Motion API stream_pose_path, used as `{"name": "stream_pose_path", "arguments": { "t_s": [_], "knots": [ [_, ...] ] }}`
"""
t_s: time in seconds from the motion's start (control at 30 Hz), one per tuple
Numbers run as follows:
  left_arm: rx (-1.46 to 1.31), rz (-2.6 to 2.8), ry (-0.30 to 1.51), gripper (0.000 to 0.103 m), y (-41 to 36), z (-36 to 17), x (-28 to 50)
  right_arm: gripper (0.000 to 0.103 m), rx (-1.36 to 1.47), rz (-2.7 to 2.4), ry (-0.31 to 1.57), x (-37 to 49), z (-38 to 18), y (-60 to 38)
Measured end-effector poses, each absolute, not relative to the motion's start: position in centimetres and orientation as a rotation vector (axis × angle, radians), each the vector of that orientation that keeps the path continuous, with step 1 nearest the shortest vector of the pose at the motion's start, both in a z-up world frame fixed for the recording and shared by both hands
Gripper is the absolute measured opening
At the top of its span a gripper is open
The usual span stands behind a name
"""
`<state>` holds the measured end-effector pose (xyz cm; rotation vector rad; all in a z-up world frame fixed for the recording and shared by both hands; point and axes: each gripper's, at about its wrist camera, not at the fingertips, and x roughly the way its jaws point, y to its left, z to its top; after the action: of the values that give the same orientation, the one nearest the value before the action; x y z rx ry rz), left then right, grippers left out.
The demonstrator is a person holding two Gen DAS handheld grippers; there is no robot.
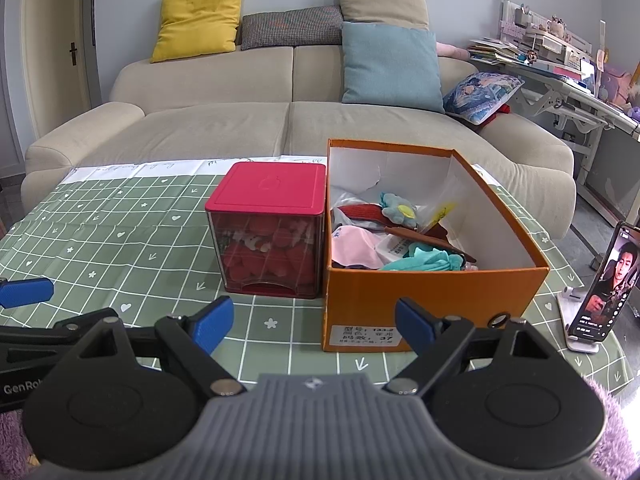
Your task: Organize soft objects
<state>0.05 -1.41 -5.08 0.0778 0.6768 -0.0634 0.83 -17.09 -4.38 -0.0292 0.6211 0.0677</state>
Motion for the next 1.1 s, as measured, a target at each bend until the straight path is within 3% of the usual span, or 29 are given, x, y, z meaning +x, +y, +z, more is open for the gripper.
{"name": "stream_pose_path", "arguments": {
  "t_s": [1.1],
  "knots": [
    [0.081, -0.054, 0.680, 0.089, -1.28, -5.24, -0.01, 0.086, -0.033, 0.068, 0.620, 0.86, -4.27, -17.00]
  ]
}}
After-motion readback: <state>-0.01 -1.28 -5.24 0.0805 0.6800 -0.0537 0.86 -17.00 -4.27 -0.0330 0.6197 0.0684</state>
